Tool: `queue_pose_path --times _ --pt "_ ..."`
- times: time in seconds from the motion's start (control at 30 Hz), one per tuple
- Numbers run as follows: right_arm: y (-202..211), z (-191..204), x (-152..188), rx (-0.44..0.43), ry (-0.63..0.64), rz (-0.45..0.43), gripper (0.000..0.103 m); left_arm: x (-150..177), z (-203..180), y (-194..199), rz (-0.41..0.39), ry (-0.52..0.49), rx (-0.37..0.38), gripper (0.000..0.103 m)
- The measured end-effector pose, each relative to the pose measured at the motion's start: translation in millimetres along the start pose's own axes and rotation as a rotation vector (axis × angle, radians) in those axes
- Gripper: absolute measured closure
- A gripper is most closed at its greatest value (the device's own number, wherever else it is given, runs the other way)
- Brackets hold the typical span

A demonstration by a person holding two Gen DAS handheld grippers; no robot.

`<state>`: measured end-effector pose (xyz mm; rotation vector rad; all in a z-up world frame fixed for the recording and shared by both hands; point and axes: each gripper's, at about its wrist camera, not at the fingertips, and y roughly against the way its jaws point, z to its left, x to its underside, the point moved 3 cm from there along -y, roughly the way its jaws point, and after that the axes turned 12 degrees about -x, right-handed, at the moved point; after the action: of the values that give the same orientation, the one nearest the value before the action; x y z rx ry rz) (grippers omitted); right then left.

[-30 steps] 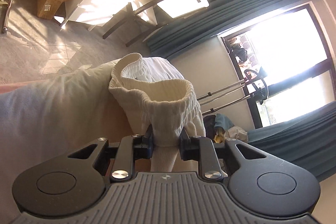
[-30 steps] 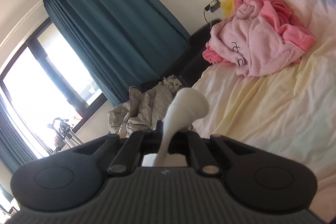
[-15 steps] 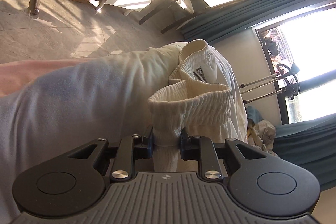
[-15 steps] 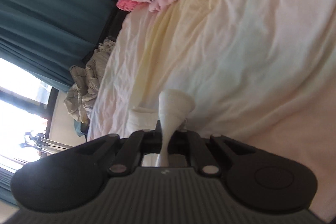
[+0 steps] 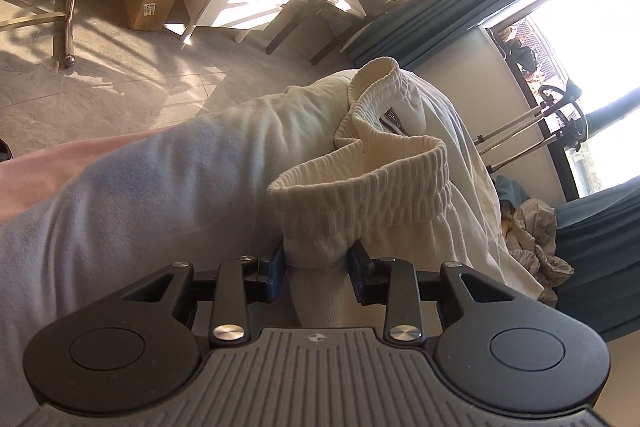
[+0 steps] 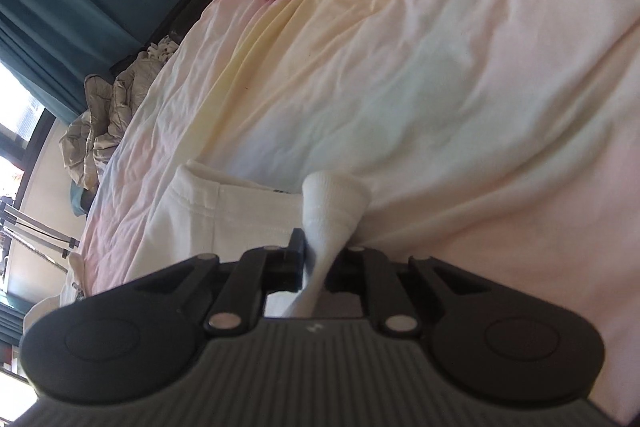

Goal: Fold clothes
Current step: 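Open both tools and lift them away from the folded sweatpants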

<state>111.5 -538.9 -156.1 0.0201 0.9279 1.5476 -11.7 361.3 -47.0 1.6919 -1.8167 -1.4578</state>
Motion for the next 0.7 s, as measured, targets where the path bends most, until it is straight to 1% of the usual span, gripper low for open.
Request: queue_pose_path --times 0.03,0.07,0.1,0.17,0.23,0.33,0.4,0.43,0.5,0.57,0.7 --pt "2.0 4.4 1.4 0.009 0.036 -0.006 0.070 0.7 -2.2 4.3 -0.012 -0.022 -0.003 0.048" --pt "4.6 8.1 2.6 0.022 0.066 -0.015 0.061 1.5 -4.3 8.6 -0.023 -0.042 -0.005 0.039" --pt "7.9 11.7 3.5 0.038 0.097 -0.027 0.051 4.1 -8.1 15.9 -0.042 -0.077 -0.003 0.036" --pt "16.8 18.7 3.5 0.065 0.143 -0.052 0.049 10.4 -14.9 27.9 -0.075 -0.136 0.000 0.028" --pt "28.3 25.9 3.8 0.090 0.175 -0.089 0.042 18.2 -23.2 41.9 -0.117 -0.198 -0.001 0.025" --pt "50.8 40.5 2.9 0.097 0.216 -0.169 0.041 31.2 -38.3 61.1 -0.184 -0.281 0.005 0.022" --pt "69.4 55.3 2.2 0.071 0.250 -0.239 0.040 40.0 -53.1 71.2 -0.212 -0.341 0.032 0.022" --pt "75.9 61.4 2.7 0.050 0.259 -0.253 0.040 46.9 -64.5 77.0 -0.233 -0.377 0.042 0.022" --pt "89.4 76.9 6.8 -0.024 0.273 -0.258 0.040 58.5 -83.6 84.1 -0.267 -0.438 0.062 0.022" --pt "100.8 94.6 16.8 -0.087 0.317 -0.253 0.040 75.9 -109.0 89.6 -0.310 -0.519 0.092 0.020" --pt "114.7 124.8 41.3 -0.192 0.405 -0.224 0.040 116.8 -152.5 88.9 -0.333 -0.641 0.169 0.019"
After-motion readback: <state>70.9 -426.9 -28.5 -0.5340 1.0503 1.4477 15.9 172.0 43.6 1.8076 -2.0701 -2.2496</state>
